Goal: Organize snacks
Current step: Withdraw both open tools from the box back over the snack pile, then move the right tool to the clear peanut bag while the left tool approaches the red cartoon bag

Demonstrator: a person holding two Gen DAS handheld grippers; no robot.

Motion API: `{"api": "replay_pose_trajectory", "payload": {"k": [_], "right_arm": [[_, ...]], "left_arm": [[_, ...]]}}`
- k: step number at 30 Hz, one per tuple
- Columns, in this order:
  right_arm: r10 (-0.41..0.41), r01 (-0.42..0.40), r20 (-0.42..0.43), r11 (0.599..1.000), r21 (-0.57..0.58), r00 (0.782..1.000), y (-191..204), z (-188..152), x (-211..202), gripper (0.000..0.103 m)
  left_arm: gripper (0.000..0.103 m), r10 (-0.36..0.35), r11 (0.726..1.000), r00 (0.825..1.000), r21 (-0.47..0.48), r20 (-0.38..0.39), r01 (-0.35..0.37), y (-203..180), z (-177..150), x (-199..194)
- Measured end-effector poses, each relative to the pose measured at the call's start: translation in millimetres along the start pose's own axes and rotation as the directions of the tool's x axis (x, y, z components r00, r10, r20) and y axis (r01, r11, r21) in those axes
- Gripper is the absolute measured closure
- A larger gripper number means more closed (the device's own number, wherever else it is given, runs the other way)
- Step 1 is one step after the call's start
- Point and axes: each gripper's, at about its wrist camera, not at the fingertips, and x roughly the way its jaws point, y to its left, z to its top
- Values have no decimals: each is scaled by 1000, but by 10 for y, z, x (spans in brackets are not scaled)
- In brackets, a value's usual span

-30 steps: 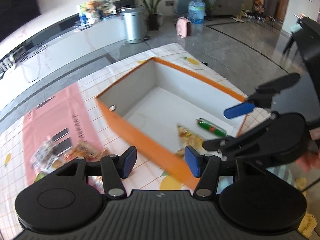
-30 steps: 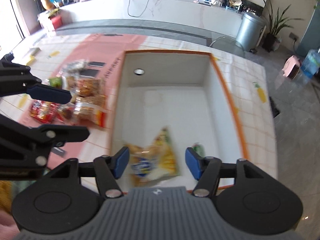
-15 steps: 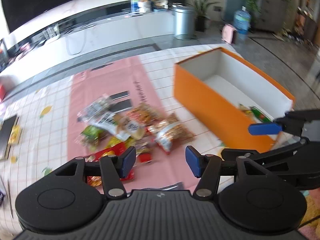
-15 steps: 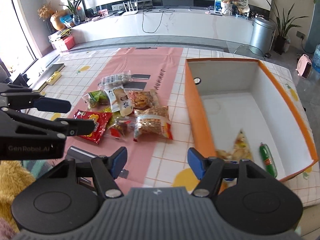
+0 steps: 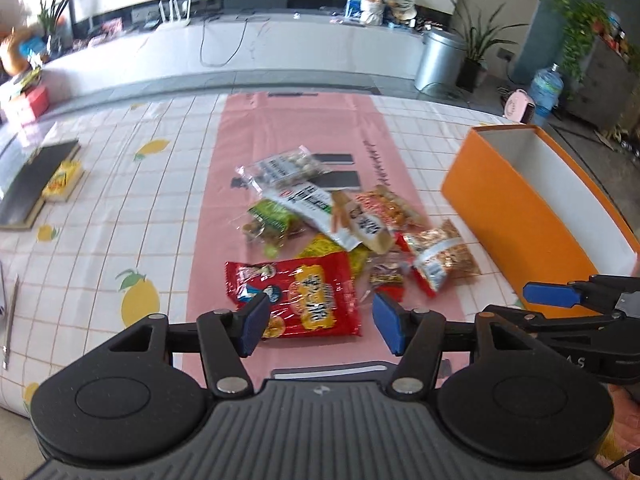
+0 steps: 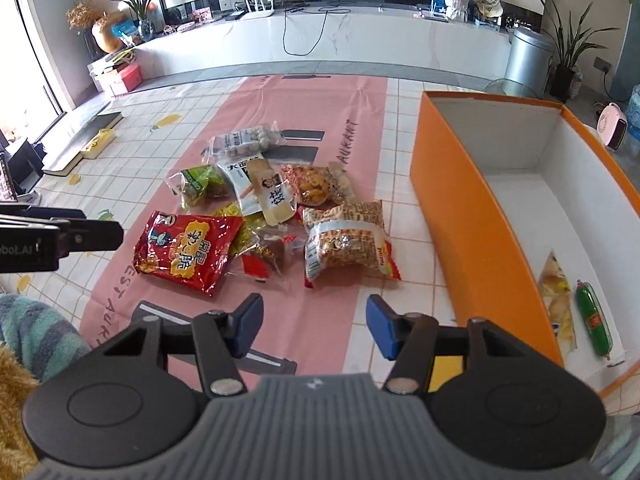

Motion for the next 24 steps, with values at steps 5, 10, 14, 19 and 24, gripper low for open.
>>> {"api": "replay_pose_trajectory", "payload": {"k": [5, 10, 14, 19, 24], "right_arm": [[6, -6, -13, 999, 31, 1000, -44, 127, 171, 44], [-15, 16, -30, 1000, 27, 999, -80, 220, 376, 44], [-24, 24, -32, 1000, 14, 999, -115, 296, 521, 43], [-43, 43, -53, 999, -1, 998, -163, 424, 719, 34], [-40, 42, -73, 999, 17, 997, -217, 460, 893, 34]], "left_arm": [[21, 23, 1000, 998, 6, -50, -23, 122, 56, 214], [20, 30, 1000, 994, 12, -102, -29, 228, 90, 456], [20, 14, 999, 988, -35, -155, -20, 366, 104, 677], [20, 5, 996, 979, -87, -204, -23, 491, 87, 849], [20, -31, 992, 975, -127, -220, 3, 539, 62, 949]]}}
